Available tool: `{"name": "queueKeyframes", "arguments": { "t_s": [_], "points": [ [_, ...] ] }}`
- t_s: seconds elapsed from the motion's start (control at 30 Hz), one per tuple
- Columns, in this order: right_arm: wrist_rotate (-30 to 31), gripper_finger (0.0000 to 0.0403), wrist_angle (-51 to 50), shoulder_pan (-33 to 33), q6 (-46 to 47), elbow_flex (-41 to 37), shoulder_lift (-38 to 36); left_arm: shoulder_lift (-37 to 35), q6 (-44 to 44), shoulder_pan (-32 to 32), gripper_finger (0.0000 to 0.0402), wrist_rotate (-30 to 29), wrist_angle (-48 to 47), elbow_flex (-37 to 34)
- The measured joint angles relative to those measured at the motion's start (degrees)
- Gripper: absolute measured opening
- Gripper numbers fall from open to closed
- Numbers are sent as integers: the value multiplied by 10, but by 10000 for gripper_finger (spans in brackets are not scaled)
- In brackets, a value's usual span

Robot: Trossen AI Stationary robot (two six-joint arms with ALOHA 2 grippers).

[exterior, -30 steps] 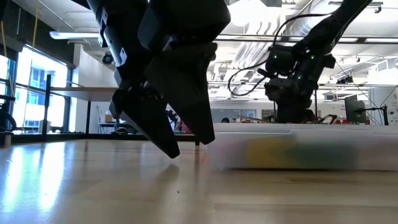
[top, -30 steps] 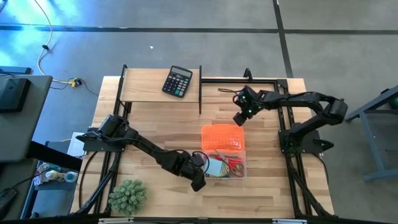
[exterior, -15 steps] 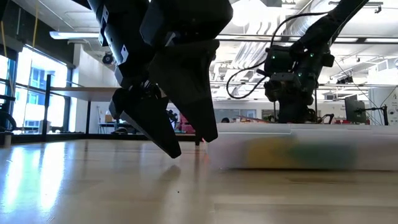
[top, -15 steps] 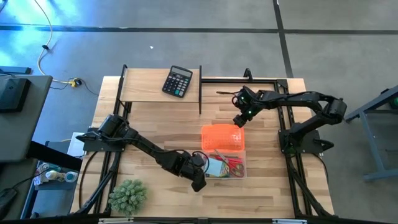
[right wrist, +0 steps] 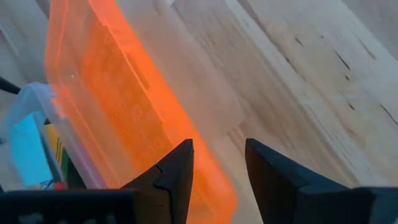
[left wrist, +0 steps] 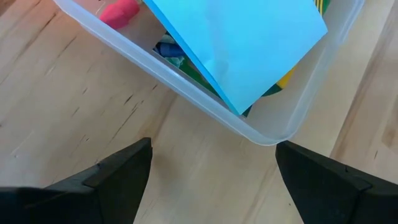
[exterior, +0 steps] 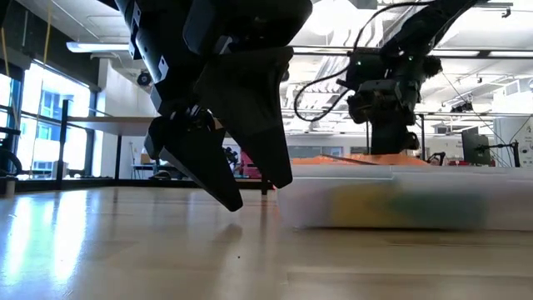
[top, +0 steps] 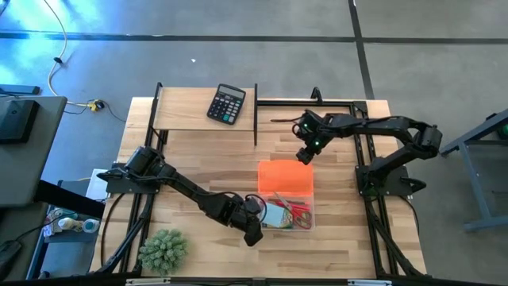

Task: Pack school essentials
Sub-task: Close the orange supply box

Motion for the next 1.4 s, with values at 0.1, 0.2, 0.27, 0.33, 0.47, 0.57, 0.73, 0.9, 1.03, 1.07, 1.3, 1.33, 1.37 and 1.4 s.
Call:
{"name": "queueKeyframes", "arguments": {
  "t_s": [0.1, 0.2, 0.27, 0.33, 0.47, 0.57, 0.73, 0.9, 1.03, 1.07, 1.3, 1.33, 1.37, 1.4],
  "points": [
    [0, 138, -23, 7, -5, 18, 0, 0, 0, 0, 328, 0, 0, 0],
    [0, 138, -48, 17, -6, 36, 0, 0, 0, 0, 328, -2, 0, 0],
    [1, 138, -68, 25, -5, 45, 0, 0, 0, 0, 328, -5, 0, 0],
    [2, 138, -87, 34, 1, 54, 0, 0, -1, 0, 328, -5, 0, 0],
    [6, 138, -125, 53, 9, 76, 0, 0, -17, 0, 328, -8, 0, 0],
    [21, 138, -149, 67, 12, 94, 0, 0, -20, 0, 328, -16, 0, 0],
    [31, 138, -173, 90, 35, 102, -1, 0, -20, 0, 328, -21, 0, 0],
    [41, 138, -178, 119, 55, 102, -1, 0, -20, 0, 328, -20, 0, 0],
    [60, 138, -182, 134, 71, 104, -3, 0, -20, 0, 328, -20, 0, 0],
    [62, 138, -187, 137, 72, 107, -4, 0, -20, 0, 328, -21, 0, 0],
    [76, 138, -210, 161, 81, 143, -4, 0, -22, 0, 328, -22, 15, 0],
    [77, 138, -214, 165, 86, 147, -4, 0, -22, 0, 328, -22, 17, 0],
    [78, 138, -219, 169, 91, 151, -4, 0, -23, 0, 328, -23, 19, 0],
    [79, 138, -222, 175, 97, 154, -4, 0, -28, 0, 328, -24, 19, 0]
  ]
}}
